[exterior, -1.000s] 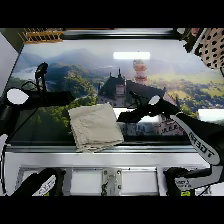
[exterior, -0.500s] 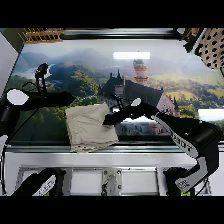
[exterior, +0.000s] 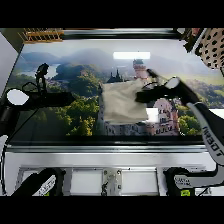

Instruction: Fold the clothes and pants, and hang the long-sleeved shirts on hangers.

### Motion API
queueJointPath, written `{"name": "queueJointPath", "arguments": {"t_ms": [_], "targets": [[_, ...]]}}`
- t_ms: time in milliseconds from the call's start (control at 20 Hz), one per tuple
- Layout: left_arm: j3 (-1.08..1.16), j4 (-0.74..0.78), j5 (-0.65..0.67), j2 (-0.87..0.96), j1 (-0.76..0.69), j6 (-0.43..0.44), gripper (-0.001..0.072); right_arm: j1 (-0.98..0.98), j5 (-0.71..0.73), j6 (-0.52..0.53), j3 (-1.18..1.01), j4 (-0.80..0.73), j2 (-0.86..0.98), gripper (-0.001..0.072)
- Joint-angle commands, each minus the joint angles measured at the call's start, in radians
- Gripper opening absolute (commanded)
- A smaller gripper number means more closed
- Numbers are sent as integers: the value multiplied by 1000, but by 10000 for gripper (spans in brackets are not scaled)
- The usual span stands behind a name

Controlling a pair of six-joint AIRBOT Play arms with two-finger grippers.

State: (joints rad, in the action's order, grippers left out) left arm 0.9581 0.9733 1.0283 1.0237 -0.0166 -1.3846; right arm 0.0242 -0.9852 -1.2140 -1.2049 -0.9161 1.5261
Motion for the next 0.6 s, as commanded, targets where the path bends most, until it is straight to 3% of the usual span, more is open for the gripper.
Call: {"name": "queueJointPath", "arguments": {"t_ms": [0,300,550], "targets": [[0,1,0,0,0,1,5,-326,-11,-77,-4,-151,-84,18],[0,0,0,0,0,-1,4,-822,26,-282,21,-192,-148,18],[0,0,0,0,0,-3,4,-999,123,-469,298,-289,-337,17]]}}
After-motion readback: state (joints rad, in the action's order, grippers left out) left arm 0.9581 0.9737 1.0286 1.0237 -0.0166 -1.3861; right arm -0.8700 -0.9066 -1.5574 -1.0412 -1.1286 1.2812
